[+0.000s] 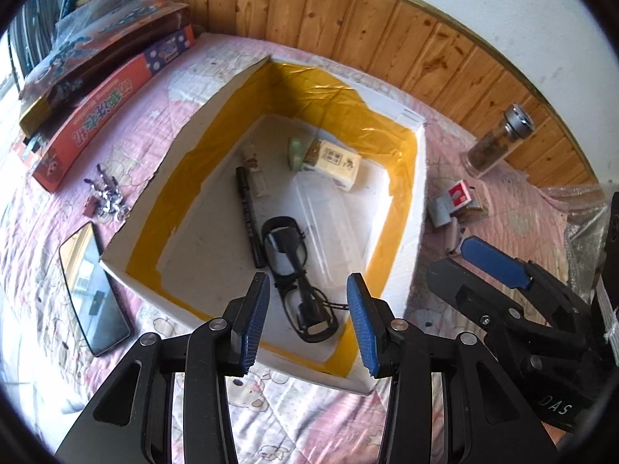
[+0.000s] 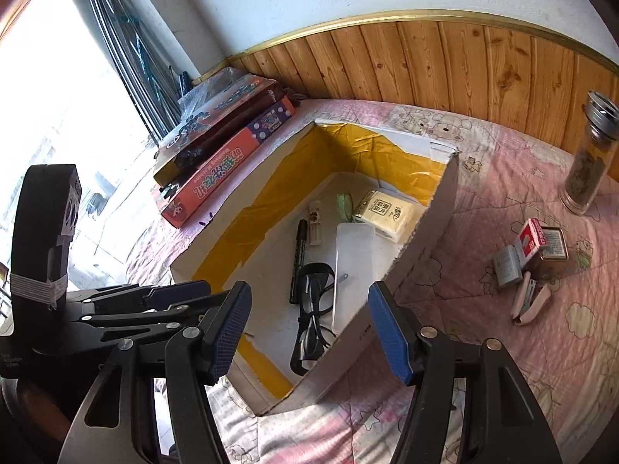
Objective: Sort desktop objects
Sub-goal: 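Move both grippers back toward the stapler and charger on the bedspread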
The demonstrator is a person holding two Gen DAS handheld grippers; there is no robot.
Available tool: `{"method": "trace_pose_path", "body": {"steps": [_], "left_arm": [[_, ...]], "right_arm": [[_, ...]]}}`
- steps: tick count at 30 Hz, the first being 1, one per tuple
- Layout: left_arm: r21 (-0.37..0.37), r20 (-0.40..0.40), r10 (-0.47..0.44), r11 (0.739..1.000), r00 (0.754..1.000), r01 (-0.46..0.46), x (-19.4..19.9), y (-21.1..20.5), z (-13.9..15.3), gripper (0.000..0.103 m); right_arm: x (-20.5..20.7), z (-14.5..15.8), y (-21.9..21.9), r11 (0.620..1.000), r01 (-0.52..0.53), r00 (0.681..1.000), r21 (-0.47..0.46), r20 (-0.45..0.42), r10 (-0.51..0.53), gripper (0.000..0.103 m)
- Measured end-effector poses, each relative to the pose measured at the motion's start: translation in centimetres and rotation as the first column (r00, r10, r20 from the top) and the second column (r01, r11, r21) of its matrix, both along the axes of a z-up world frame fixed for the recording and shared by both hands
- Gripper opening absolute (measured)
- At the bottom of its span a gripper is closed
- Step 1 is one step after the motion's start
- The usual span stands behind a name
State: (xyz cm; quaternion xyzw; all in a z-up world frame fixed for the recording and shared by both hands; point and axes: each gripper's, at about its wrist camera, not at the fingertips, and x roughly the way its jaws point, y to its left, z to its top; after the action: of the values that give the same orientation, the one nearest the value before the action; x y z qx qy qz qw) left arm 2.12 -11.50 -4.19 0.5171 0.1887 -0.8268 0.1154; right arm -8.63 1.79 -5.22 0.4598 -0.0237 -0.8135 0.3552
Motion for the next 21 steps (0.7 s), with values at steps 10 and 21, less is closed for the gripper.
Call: {"method": "trace_pose_path", "body": {"steps": [10,21], "left_arm": [[0.034,-0.004,-0.147,0.989,0.989,0.147,-3.7,5.3,0.1,0.044],[0.064,0.025,-0.305,0.951,0.952,0.303,-9.5,11.9,-0.9,0.044]], "right_arm": [[-2.4,-3.9,10.1,0.946,0.319,0.939,-0.062,0.158,-0.306,0.064],[-5.9,-10.0,16.0,0.875,0.483,0.847,-0.015,0.261,-0.463,0.060]]}}
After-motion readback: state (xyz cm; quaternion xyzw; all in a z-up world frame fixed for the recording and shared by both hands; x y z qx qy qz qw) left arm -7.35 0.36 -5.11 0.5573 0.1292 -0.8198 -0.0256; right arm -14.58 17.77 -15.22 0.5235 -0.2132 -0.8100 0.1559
